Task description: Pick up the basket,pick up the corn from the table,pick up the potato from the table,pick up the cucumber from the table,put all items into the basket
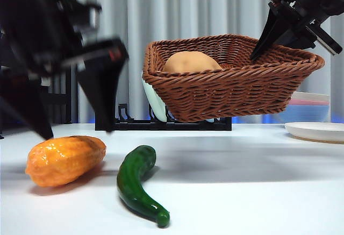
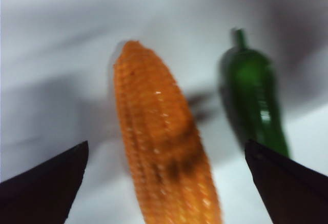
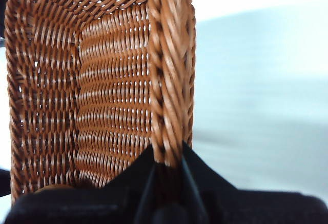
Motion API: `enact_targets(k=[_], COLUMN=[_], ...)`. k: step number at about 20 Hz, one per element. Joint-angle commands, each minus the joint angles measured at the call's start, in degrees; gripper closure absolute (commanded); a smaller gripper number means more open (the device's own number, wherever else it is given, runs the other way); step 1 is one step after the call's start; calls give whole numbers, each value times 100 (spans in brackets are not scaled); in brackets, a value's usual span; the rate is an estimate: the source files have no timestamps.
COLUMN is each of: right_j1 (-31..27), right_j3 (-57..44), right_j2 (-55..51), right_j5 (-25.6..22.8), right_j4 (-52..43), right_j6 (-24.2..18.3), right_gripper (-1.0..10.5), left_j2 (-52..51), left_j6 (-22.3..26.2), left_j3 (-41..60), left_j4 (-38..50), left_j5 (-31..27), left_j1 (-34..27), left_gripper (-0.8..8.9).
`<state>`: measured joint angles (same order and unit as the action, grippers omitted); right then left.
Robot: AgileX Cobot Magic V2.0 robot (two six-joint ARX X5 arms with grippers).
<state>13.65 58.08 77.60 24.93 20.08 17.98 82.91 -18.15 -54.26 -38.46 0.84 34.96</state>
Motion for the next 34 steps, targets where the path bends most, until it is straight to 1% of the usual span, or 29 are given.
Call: enact_targets(k=[1,3,4,6,7,10,12,13,16,17,18,20,21,22,24,27,29,32,34], right_j1=[11,11,11,11,11,11,11,11,11,11,13,42,59,83,116,173,190,201,245], right_j3=[50,50,50,50,50,50,50,50,50,50,50,50,50,50,50,50,50,50,50], right_j2=[2,2,2,2,2,2,2,2,2,2,2,2,2,2,2,2,2,2,2], right_j5=[63,63,61,57,52,52,50,50,48,48,48,52,57,57,63,66,63,70,68], right_j4=[-114,-114,-114,-116,-116,-116,-116,-116,-114,-114,-114,-114,-114,-111,-96,46,96,122,122], right_j6=[13,13,11,13,13,13,13,13,13,13,13,17,33,61,66,66,66,66,66], right_gripper=[957,957,957,957,957,957,957,957,957,957,957,957,957,957,957,957,957,957,957], left_j2=[378,562,577,577,577,457,52,-291,-1698,-2247,-2632,-3112,-3121,-3001,-2470,-1239,-426,686,1113], left_j6=[144,170,170,273,343,474,490,485,398,245,114,-17,-9,42,313,647,780,789,791], left_j3=[46,46,46,46,46,46,46,46,20,-31,-109,-378,-616,-820,-1279,-1987,-2323,-2667,-2739], left_j4=[26,55,94,195,157,-236,-459,-599,-1141,-1145,-1012,-289,52,313,732,901,975,1106,1104], left_j5=[72,68,68,76,87,81,101,138,592,699,686,682,662,612,446,380,389,385,385], left_j1=[-120,-138,-136,-111,-114,-114,-76,-15,197,271,328,376,374,367,367,352,358,363,363], left_gripper=[248,268,397,854,823,821,821,821,821,821,821,821,821,821,821,821,821,821,820])
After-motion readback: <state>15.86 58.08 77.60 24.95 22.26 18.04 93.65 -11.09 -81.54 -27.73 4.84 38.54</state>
